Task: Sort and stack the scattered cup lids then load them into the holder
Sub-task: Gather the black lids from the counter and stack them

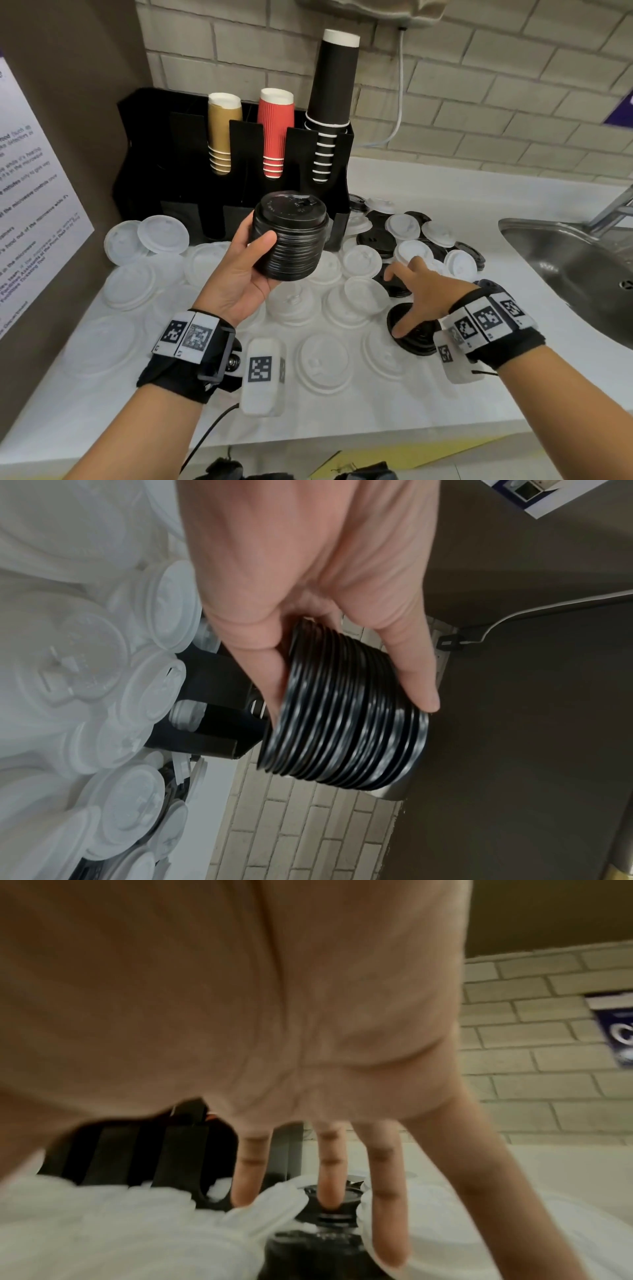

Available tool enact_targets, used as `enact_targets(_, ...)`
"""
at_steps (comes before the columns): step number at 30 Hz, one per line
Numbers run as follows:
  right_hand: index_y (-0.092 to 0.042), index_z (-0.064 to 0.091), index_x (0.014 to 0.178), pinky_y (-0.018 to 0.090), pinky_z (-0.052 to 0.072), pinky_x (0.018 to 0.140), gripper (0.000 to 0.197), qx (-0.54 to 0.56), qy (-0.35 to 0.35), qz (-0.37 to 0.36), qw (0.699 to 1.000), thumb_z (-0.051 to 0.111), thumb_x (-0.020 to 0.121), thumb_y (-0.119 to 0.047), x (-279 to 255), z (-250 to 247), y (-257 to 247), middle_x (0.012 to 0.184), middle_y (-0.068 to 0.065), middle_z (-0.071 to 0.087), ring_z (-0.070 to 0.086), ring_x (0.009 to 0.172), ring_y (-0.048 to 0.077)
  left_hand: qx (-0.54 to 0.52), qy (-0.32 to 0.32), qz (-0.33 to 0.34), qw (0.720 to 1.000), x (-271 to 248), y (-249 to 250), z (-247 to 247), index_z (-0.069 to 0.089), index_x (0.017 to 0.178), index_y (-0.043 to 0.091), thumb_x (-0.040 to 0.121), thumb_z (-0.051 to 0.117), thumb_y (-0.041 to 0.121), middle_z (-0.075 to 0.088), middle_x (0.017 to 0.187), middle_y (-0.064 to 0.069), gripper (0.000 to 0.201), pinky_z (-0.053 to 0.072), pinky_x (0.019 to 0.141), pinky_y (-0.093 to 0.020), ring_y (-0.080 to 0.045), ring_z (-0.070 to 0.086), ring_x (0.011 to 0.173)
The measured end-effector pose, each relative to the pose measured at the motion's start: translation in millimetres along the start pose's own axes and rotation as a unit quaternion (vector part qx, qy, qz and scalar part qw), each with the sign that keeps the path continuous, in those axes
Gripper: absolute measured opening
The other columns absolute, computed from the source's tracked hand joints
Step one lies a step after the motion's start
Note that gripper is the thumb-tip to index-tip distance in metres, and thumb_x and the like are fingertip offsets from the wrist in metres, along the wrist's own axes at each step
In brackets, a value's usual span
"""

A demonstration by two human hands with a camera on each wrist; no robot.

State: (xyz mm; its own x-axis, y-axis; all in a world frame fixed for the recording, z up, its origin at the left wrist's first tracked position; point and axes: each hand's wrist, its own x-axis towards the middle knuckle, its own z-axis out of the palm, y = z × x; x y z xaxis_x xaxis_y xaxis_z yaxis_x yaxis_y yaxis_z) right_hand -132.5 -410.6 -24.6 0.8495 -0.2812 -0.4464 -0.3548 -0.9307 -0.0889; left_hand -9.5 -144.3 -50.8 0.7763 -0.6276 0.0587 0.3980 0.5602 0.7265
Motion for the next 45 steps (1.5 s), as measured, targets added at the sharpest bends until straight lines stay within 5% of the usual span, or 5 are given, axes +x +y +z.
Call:
enact_targets(9,-0.034,0.032,0.123,0.035,0.052,0.072,0.078,-0.052,-0.057,0.014,0.997,0.083,0.064,-0.032,0.7,7.0,4.0,0.111,-0.002,0.033,0.047,0.09,0.022,0.006,-0.01,0.002,1.0,3.3,1.0,-2.0,0.053,0.132,0.023,0.069,0.086,0.027,0.065,0.127,-0.005,0.071,0.058,0.08,-0.038,-0.024,0.064,0.116)
enact_targets(15,-0.037,0.044,0.11,0.025,0.048,0.078,0.056,0.069,0.073,-0.055,0.993,0.078,0.067,-0.03,-4.6,-41.5,-2.1,0.108,-0.003,0.04,0.051,0.094,0.018,-0.004,-0.008,-0.003,1.0,7.8,0.6,8.3,0.044,0.141,0.019,0.066,0.083,0.028,0.067,0.124,-0.004,0.085,0.058,0.08,-0.036,-0.023,0.064,0.116)
enact_targets(18,-0.037,0.049,0.108,0.008,0.042,0.071,0.049,0.253,0.225,-0.172,0.925,0.079,0.073,-0.021,-7.1,-60.0,-24.3,0.108,0.001,0.047,0.055,0.091,0.015,-0.01,-0.008,-0.01,1.0,8.4,-2.4,12.1,0.042,0.144,0.018,0.071,0.073,0.023,0.065,0.127,-0.006,0.079,0.058,0.082,-0.037,-0.025,0.063,0.118)
enact_targets(23,-0.036,0.049,0.112,0.023,0.053,0.078,0.045,0.438,0.242,-0.288,0.816,0.073,0.076,-0.024,-13.9,-68.2,-71.8,0.103,-0.007,0.051,0.057,0.088,0.007,0.009,-0.017,-0.025,1.0,7.3,-4.7,15.7,0.046,0.14,0.02,0.067,0.074,0.023,0.064,0.126,-0.006,0.077,0.059,0.077,-0.036,-0.022,0.066,0.111)
enact_targets(45,-0.032,0.051,0.127,0.013,0.045,0.076,0.06,0.297,0.18,-0.336,0.875,0.08,0.075,-0.027,-2.4,-77.0,-93.7,0.111,-0.007,0.056,0.055,0.1,0.006,0.059,-0.034,-0.048,0.997,13.4,-8.1,7.0,0.053,0.133,0.029,0.076,0.068,0.014,0.065,0.124,-0.004,0.061,0.058,0.075,-0.032,-0.021,0.068,0.108)
